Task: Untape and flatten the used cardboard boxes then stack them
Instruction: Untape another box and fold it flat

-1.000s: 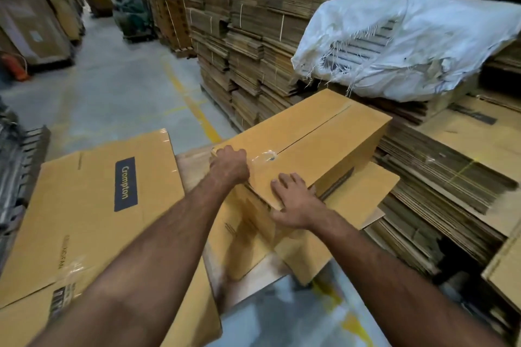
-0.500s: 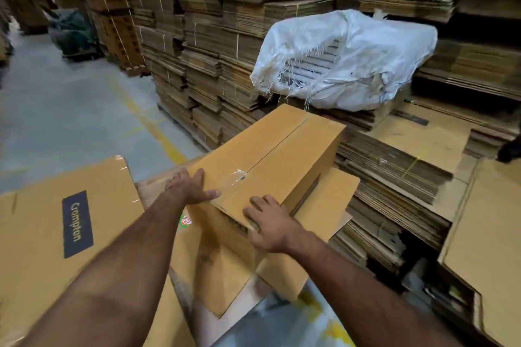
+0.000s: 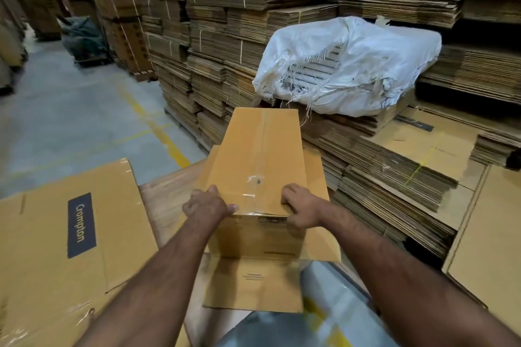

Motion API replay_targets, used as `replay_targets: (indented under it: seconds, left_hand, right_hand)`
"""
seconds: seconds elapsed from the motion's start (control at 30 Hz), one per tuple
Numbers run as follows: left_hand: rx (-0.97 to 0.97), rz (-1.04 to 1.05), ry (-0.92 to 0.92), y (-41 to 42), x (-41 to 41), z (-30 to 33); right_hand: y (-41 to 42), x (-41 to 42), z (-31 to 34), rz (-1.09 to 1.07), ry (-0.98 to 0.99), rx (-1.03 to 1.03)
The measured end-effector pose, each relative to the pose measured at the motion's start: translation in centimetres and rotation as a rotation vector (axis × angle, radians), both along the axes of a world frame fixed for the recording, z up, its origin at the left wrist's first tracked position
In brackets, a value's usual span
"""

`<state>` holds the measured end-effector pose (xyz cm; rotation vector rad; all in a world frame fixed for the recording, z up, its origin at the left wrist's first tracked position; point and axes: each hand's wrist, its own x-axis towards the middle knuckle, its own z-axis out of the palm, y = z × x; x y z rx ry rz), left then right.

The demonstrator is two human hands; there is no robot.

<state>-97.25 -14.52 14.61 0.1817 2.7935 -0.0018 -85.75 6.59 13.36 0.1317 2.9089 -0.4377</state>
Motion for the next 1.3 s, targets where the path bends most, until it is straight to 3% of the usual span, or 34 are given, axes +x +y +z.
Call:
replay_targets:
  seconds: [0.1,0.2,0.3,0.4,0.5,0.67,0.9,1.2,1.3]
  left_hand:
    - [-0.132,-0.072,-0.022,0.8,2.1,0.8]
    - [-0.213,-0.151,-0.025,0.9,3.5,1.4]
    - [-0.135,-0.126,0.034,0.1,3.7,1.7]
    - [0.003,-0.283,0.01,-0.9,3.4,-0.3]
    - [0.113,-0.35,-0.129,-1.6,3.3,-2.5]
    - [0.09,-0.334,-0.132,-1.2,3.0,-3.2]
    - [0.132,-0.338,-0.133,-1.6,2.3,-3.7]
    - [0.108,-0.345,-0.145,-1.5,2.0,-3.8]
    - [0.115,-0.34,-0.147,-1.4,1.8,-3.9]
  right_hand:
    - [0.1,-0.4,0.1,-0.086,0.094,0.02]
    - [-1.0,-1.0,0.5,-0.136,0.099,0.18]
    - [-2.6,-1.7,0.3,-0.121,0.117,0.274]
    - [-3.3,-2.1,-0.5,-0.144,0.102,0.317]
    - [-3.5,-2.6,-1.1,-0.168,0.113,0.237]
    - [-3.3,-4.2,-1.8,-0.118,0.09,0.105]
    - [-3.3,-7.0,-1.9,-0.18,0.208,0.132]
    - [-3.0,-8.8,-3.0,-0.237,0.41,-0.054]
    - [-3.3,-9.0,-3.5,-0.212,0.451,-0.014]
